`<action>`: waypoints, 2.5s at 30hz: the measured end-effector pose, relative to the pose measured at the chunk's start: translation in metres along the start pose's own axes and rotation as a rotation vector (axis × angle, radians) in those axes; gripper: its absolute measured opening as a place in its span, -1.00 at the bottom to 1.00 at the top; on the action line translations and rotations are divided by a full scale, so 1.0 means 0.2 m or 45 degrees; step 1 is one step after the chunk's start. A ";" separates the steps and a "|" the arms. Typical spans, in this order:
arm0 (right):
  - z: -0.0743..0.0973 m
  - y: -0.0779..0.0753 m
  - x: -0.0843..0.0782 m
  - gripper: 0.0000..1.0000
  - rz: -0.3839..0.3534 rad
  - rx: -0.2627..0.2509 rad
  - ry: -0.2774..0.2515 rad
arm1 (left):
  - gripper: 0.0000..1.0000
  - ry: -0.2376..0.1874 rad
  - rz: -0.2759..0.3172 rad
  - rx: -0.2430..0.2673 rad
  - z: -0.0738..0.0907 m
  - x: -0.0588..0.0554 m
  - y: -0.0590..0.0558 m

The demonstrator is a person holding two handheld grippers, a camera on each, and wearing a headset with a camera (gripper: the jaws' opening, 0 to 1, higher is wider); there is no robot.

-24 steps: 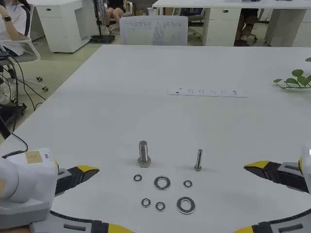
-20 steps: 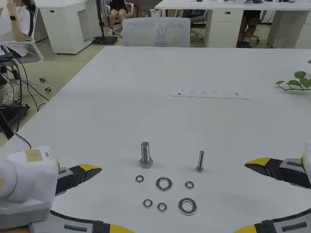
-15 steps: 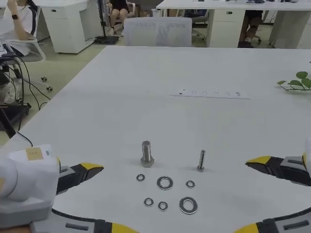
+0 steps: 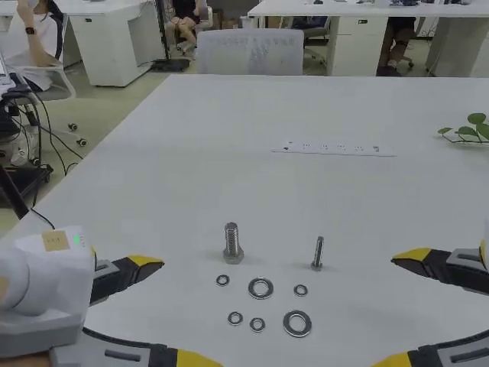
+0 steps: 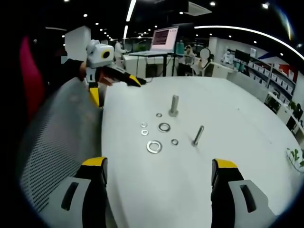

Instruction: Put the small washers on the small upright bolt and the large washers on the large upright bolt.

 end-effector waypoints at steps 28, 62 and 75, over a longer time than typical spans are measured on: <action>0.01 -0.01 -0.05 0.79 -0.009 -0.014 0.035 | 0.89 0.012 0.005 -0.024 -0.02 -0.01 -0.01; 0.00 -0.03 0.12 0.71 0.165 0.041 0.087 | 0.87 -0.008 0.015 -0.002 -0.01 -0.01 -0.01; -0.11 -0.07 0.27 0.66 0.333 0.142 0.130 | 0.86 -0.013 0.007 0.012 0.00 0.00 -0.02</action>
Point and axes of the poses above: the centre of the closed fingertips' face, and the gripper's own axes: z roughly backward along the fingers, y roughly to its left, x roughly out of its top, the point moved 1 cm from there along z, roughly backward along the fingers, and after that the axes turned 6 degrees about -y, right-handed, at the moved point
